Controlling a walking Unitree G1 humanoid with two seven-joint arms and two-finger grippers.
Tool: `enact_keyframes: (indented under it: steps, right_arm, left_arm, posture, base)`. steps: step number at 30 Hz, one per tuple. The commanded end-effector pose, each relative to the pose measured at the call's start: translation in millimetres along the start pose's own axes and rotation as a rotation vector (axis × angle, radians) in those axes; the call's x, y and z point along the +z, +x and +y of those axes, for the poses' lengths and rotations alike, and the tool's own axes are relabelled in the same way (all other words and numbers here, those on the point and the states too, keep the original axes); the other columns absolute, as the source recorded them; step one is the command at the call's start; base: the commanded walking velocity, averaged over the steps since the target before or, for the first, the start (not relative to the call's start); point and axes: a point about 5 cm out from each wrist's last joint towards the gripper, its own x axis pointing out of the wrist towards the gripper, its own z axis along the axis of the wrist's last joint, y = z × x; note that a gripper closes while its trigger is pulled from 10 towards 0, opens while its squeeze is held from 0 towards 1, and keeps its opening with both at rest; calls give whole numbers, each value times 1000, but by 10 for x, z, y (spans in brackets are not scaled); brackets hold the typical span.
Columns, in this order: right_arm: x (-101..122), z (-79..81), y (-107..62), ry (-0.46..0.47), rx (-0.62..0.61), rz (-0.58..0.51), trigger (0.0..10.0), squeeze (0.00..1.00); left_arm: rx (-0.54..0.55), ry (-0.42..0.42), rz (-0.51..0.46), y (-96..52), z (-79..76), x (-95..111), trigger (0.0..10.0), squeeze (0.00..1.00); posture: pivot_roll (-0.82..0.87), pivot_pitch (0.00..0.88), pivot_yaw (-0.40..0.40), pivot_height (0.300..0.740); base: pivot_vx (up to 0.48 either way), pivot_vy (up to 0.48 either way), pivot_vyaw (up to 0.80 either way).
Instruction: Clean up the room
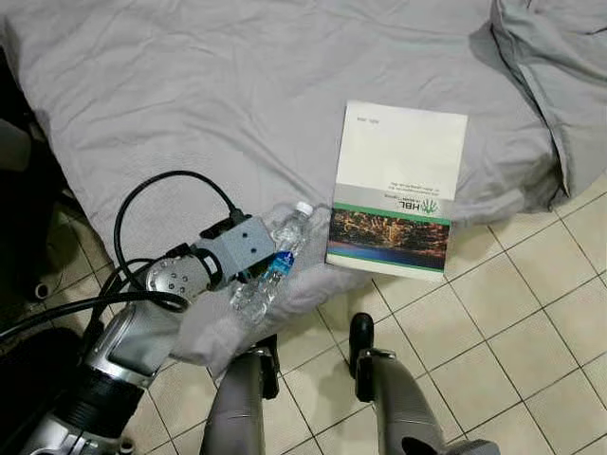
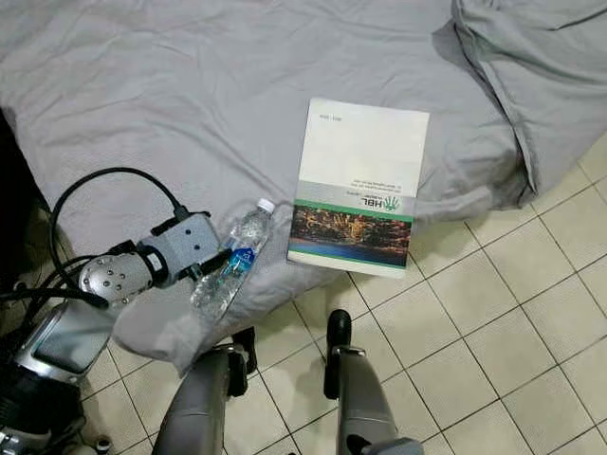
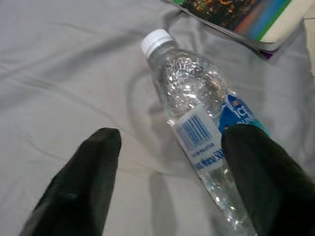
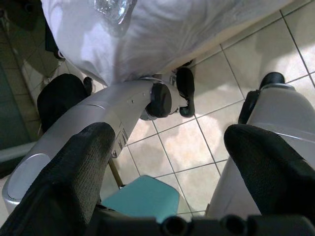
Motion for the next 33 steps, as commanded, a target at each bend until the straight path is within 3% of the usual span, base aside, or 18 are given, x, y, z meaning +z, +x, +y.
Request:
enact_keyframes:
  steps: [1, 4, 6, 7, 9, 17, 19, 20, 24, 28, 33]
  right_arm:
    - [-124, 24, -19, 35, 10, 67, 10000, 0]
    - [-126, 8, -47, 31, 6, 72, 10000, 0]
    - [-131, 4, -54, 31, 5, 75, 10000, 0]
    - [-137, 2, -61, 30, 4, 78, 10000, 0]
    - [-140, 6, -61, 30, 5, 79, 10000, 0]
    - [-145, 27, -50, 33, 10, 81, 10000, 0]
    - [-148, 30, -53, 34, 11, 82, 10000, 0]
    - [-151, 30, -54, 35, 12, 84, 10000, 0]
    - [-155, 29, -55, 35, 13, 86, 10000, 0]
    - [-150, 29, -65, 30, 12, 87, 10000, 0]
    - [-156, 30, -76, 31, 9, 90, 10000, 0]
  left_arm:
    - [-53, -38, 25, 2, -143, -66, 10000, 1000]
    - [-61, -79, -17, -23, -146, 71, 10000, 1000]
    - [-67, -54, -30, -37, -156, 110, 10000, 1000]
    - [-68, 21, -42, -55, -166, 147, 10000, 1000]
    - [-70, 85, -43, -65, -176, 156, 10000, 1000]
    - [-107, 106, -40, -94, -250, 159, 10000, 1000]
    - [-141, 118, -21, -74, -333, 119, 10000, 1000]
    - [-154, 125, -21, -42, -389, 110, 10000, 0]
    - [-161, 141, -25, 9, -468, 109, 10000, 0]
    - [-199, 167, -15, 77, -666, 49, 10000, 0]
    - [-213, 170, -10, 77, -711, 31, 10000, 0]
  posture:
    - [-109, 813, 122, 740]
    - [-114, 817, 118, 740]
    - [-115, 817, 117, 740]
    - [-113, 818, 118, 740]
    - [-111, 818, 119, 740]
    - [-104, 822, 122, 740]
    - [-105, 824, 122, 740]
    - [-105, 823, 120, 740]
    - [-108, 824, 118, 740]
    - [-118, 830, 117, 740]
    - [-115, 833, 120, 740]
  base:
    - [0, 0, 0]
    - [0, 0, 0]
    - [0, 0, 0]
    - [0, 0, 0]
    - [0, 0, 0]
    - [0, 0, 0]
    - [0, 0, 0]
    - [0, 0, 0]
    - [0, 0, 0]
    - [0, 0, 0]
    - [0, 0, 0]
